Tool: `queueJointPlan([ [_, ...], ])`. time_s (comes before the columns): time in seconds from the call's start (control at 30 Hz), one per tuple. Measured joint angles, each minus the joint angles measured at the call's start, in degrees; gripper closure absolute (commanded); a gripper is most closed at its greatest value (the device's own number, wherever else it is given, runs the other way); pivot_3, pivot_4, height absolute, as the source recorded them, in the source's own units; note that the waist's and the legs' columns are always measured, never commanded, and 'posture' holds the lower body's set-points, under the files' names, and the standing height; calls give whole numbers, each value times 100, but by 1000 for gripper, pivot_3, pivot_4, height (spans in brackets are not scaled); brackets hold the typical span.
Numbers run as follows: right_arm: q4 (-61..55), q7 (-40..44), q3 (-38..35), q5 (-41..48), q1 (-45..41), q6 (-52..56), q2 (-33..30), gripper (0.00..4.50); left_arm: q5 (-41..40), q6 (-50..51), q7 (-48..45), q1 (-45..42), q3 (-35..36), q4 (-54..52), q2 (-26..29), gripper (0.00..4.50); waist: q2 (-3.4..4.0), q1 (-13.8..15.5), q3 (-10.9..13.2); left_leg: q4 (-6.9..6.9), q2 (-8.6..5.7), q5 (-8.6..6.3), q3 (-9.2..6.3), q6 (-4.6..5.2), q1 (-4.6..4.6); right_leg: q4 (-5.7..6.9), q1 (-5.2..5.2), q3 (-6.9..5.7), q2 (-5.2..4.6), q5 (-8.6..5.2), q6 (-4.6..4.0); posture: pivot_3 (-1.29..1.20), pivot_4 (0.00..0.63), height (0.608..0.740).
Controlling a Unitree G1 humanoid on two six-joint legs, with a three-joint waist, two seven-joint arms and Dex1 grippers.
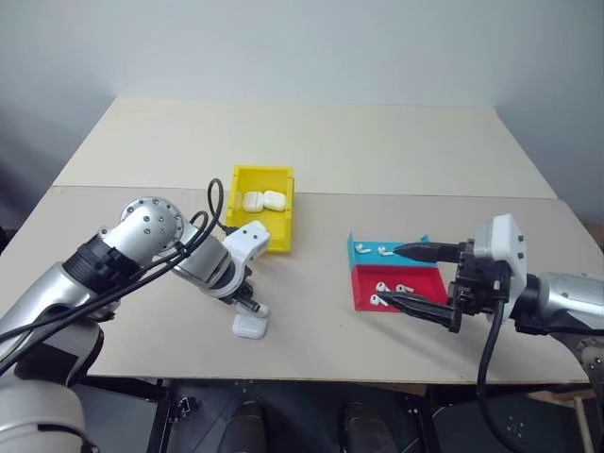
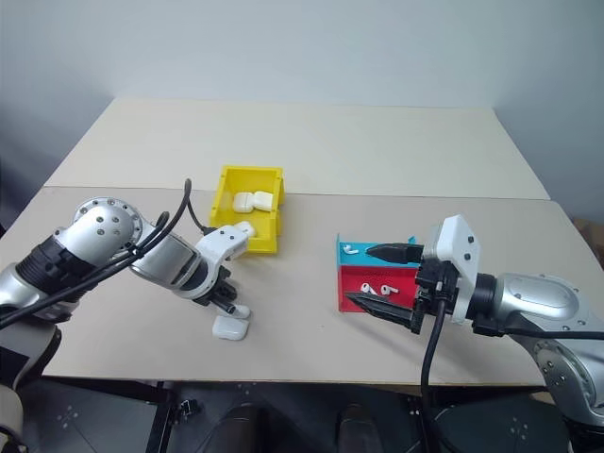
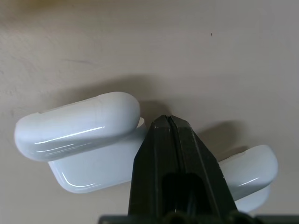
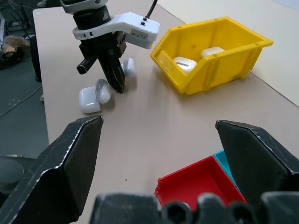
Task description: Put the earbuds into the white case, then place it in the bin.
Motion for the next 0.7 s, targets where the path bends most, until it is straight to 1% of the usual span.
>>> queueJointPlan([
  [0.23,-5,-8,-2,1,57,-1,3,0,190,158,-73,232,248,-83,433,4464,1,-19,0,-1,0,0,0,0,3,2,0,1,0,0,0,0,150,740],
  [0.37,-6,-21,0,-2,55,-1,10,0,500,337,-241,408,500,-104,678,4464,1,-23,-1,-3,0,0,1,0,5,2,0,1,0,0,0,0,150,740],
  [0.63,-10,-39,4,-26,70,-4,65,0,1494,690,-602,640,1102,-102,667,4464,1,-2,-1,-4,0,0,1,0,5,2,1,0,1,0,0,0,150,740],
  [0.7,-25,-23,-1,-27,116,-15,65,0,1703,752,-844,826,1409,-282,712,4464,1,-8,0,-5,0,0,2,0,1,-1,-2,0,0,0,0,0,150,740],
])
